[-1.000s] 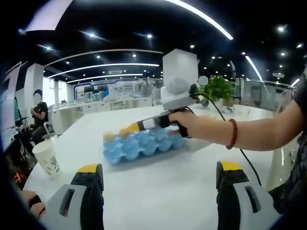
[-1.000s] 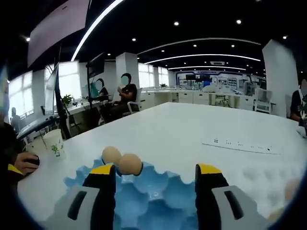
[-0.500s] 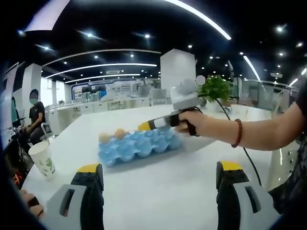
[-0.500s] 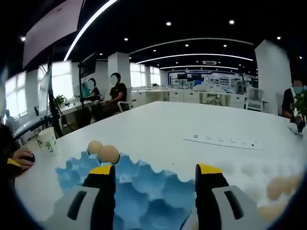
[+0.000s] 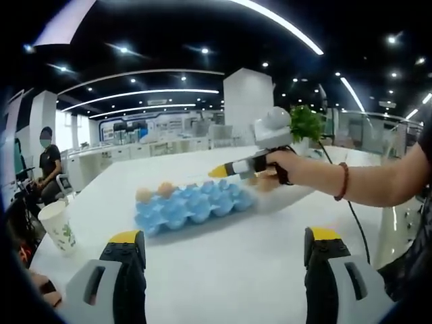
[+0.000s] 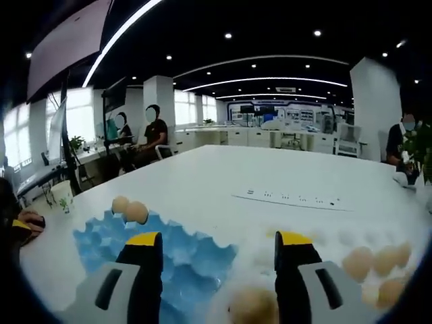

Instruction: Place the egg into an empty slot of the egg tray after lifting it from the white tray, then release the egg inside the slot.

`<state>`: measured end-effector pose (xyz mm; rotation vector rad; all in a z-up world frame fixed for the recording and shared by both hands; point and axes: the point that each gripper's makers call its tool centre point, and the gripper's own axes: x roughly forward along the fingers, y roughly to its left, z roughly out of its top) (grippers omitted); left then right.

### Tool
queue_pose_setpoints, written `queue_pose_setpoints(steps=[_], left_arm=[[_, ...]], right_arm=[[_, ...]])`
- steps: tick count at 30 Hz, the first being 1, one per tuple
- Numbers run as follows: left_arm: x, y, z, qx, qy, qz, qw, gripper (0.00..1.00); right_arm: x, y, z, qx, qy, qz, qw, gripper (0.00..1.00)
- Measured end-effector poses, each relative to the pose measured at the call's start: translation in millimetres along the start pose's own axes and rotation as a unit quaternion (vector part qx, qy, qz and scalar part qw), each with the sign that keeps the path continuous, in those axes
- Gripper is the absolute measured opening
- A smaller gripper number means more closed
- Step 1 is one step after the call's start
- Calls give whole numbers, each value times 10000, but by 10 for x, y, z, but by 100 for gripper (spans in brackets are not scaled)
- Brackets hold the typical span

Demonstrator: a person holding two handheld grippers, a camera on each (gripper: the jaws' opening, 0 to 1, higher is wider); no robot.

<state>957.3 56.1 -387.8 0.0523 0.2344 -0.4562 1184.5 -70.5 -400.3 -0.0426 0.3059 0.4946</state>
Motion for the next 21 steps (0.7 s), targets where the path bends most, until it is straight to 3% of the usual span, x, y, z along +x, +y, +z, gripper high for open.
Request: queue_pose_setpoints(steps=[21], left_arm=[[83, -42, 50, 92, 6, -15, 10000, 100]], right_arm=[[-358, -718, -28, 97, -109, -632, 9979, 66]])
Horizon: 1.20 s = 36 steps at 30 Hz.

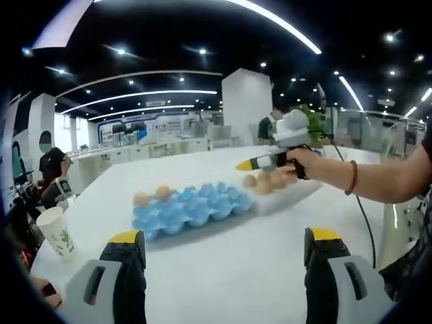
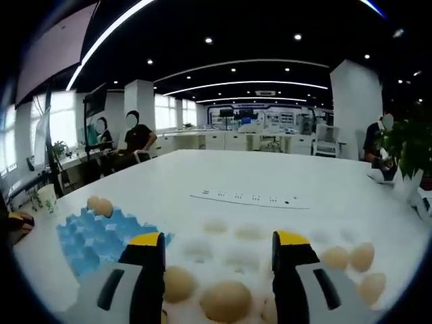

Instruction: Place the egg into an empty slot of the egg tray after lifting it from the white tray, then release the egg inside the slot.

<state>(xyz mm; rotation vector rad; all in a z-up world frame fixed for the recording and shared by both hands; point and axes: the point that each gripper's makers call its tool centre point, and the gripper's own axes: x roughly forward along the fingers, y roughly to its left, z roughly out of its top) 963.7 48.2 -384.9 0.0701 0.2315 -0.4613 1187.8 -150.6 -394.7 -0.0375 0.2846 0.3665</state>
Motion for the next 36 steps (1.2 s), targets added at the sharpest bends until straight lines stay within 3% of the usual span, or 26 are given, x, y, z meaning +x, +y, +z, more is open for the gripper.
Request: queue_pose_setpoints(steps=[14, 19, 30, 33, 36], left_arm=[[56, -26, -5, -25, -8, -62, 10000, 100], [67, -16, -6, -27, -3, -54, 10000, 100], [72, -14, -18, -39, -2, -66, 10000, 100], [69, 5, -22, -66, -5, -47, 10000, 100], [71, 17, -13, -74, -26, -39, 10000, 100]], right_arm=[[-18, -395, -133, 24, 113, -432, 9990, 61], [-9, -446, -136, 276, 51, -421, 9987, 61], [13, -640, -194, 736, 295, -743, 9941, 43], [19, -720, -242, 523, 426, -961, 9931, 34], [37, -722, -256, 562, 443, -1000, 9924, 33]])
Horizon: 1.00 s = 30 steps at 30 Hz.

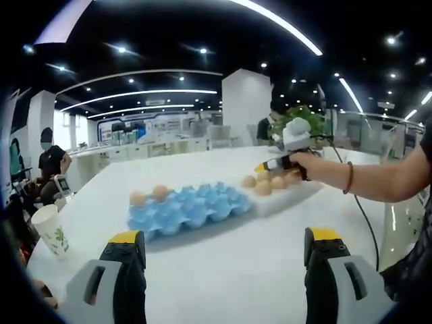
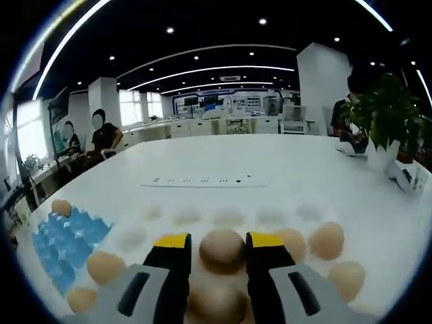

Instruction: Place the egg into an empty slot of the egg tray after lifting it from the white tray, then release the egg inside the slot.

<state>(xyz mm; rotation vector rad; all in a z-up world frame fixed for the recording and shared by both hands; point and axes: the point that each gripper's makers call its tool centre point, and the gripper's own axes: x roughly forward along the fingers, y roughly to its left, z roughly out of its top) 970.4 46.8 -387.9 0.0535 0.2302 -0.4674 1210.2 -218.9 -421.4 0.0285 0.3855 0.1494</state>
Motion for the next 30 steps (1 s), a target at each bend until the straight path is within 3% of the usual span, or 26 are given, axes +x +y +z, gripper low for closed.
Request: queue_pose_setpoints(steps=[6, 30], left_arm=[[15, -2, 0, -2, -9, -14, 10000, 100], [22, -22, -18, -9, 50, 9, 10000, 99]], right_arm=[[25, -12, -47, -427, 74, -310, 9986, 31], [-44, -33, -45, -201, -74, -290, 9993, 28]])
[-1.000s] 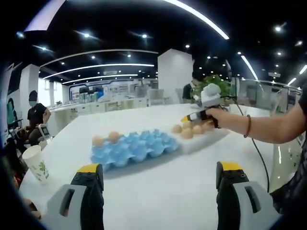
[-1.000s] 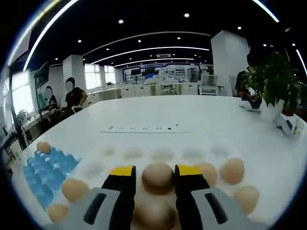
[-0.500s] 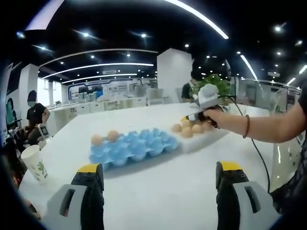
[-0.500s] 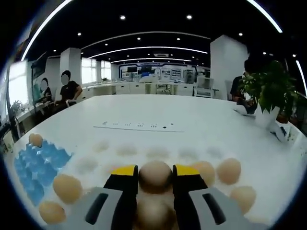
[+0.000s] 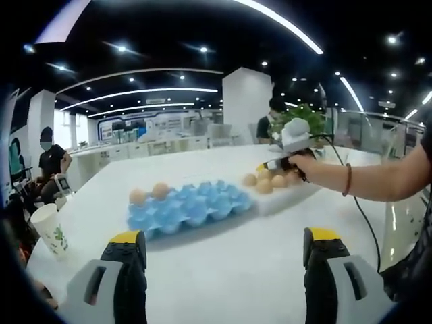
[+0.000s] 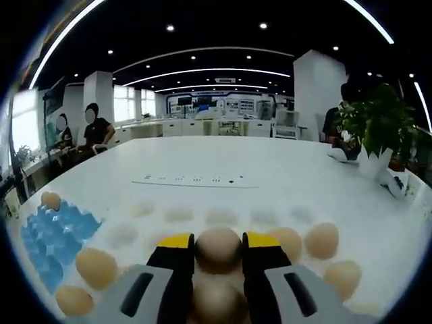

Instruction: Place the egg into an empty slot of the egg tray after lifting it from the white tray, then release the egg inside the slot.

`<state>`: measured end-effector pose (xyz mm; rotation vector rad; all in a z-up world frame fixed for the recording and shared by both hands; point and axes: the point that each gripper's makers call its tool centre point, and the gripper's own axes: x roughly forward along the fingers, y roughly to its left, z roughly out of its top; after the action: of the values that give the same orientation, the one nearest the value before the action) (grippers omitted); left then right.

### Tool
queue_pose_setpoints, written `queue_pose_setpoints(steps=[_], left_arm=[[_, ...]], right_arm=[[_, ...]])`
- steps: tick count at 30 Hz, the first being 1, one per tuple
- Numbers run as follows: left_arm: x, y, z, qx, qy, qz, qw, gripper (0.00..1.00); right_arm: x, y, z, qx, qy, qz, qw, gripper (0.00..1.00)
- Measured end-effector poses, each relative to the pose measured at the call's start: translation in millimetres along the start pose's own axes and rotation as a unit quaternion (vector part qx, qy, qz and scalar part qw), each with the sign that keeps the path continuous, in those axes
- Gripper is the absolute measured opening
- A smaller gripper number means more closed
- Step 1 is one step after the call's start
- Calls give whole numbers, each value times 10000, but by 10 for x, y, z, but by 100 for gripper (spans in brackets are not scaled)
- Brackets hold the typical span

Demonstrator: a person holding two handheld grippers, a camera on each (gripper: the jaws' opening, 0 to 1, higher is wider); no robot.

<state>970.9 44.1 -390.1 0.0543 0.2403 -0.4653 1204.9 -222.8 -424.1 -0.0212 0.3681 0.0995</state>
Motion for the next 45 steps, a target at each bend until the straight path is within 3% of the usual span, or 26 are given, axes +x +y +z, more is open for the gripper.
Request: queue_pose_setpoints(steps=[11, 25, 45], left_arm=[[-48, 24, 17, -3, -34, 26, 10000, 99], [-112, 61, 11, -13, -58, 73, 10000, 98], [-226, 133, -43, -55, -34, 200, 9998, 98]], right_arm=[[-53, 61, 186, -39, -207, -8, 9998, 28], [-83, 146, 270, -88, -303, -62, 9995, 28], [-26, 682, 269, -163, -253, 338, 9990, 28]])
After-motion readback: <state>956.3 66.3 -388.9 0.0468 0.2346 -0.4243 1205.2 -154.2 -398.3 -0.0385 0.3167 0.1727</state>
